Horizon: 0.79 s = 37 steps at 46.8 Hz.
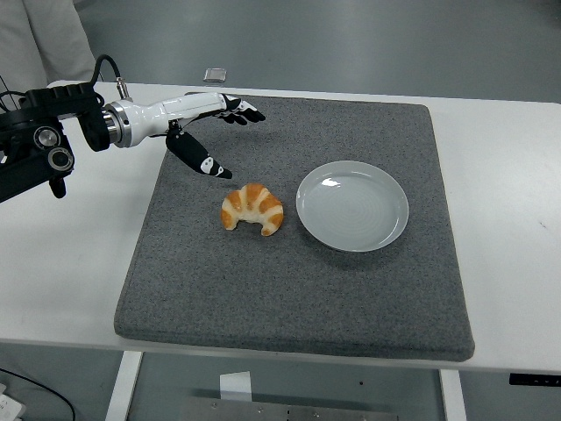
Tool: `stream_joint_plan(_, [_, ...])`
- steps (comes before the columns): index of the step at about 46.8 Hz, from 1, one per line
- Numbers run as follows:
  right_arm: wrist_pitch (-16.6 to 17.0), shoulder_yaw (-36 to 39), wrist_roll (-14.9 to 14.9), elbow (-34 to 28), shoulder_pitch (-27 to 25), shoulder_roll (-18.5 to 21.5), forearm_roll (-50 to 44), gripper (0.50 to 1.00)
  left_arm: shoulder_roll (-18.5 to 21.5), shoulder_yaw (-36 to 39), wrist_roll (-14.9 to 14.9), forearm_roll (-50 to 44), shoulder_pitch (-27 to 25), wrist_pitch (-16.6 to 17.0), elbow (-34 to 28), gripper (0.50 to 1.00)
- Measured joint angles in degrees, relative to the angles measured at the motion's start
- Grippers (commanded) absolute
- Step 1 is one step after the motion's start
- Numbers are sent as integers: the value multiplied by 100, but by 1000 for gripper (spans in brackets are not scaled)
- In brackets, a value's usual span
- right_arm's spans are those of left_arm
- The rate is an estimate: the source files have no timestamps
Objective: Place the bread on the plate
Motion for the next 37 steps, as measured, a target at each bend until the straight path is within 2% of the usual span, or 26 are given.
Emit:
stream_joint_plan(12, [0,0,0,2,0,0,0,932,-194,634,123,947,77,821,-134,958])
stream_joint_plan(21, [0,0,0,1,0,0,0,932,-537,659,124,1198,300,915,-123,969])
stream_joint_plan(25, [0,0,0,0,0,0,0,932,-701,664,128,1403,401,928,-77,988])
stream_joint_plan(37, [0,0,0,0,0,0,0,932,-946,662,203,1683,518,1013,177,999])
